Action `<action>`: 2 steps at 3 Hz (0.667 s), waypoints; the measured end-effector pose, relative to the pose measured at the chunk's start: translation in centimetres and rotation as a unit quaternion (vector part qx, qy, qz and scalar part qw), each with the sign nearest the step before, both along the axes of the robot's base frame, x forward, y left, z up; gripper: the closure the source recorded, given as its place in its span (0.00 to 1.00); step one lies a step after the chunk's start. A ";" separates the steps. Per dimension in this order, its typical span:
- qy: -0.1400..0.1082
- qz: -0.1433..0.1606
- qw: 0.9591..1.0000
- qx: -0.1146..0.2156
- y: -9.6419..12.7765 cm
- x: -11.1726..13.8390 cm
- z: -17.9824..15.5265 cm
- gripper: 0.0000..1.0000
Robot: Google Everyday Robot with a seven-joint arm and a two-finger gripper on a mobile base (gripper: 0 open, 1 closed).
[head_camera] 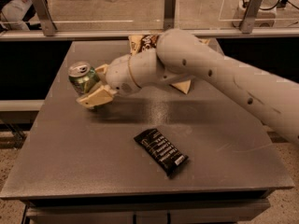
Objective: Knock green can over
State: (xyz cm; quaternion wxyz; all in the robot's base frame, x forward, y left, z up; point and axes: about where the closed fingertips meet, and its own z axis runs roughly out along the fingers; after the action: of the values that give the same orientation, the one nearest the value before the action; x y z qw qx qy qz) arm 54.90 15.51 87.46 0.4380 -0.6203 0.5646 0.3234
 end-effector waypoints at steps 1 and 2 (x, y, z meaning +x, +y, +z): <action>-0.045 -0.005 0.991 -0.124 0.0 -0.8 3.5 1.00; -0.076 -0.036 0.970 -0.229 -2.4 -1.5 8.4 1.00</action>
Offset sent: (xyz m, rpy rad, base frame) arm -0.0274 -0.0618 0.0725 -1.5200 0.2512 -0.3066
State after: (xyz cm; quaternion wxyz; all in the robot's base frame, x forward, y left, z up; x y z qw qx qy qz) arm 53.37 13.09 95.82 0.3367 -0.7062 0.6109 0.1214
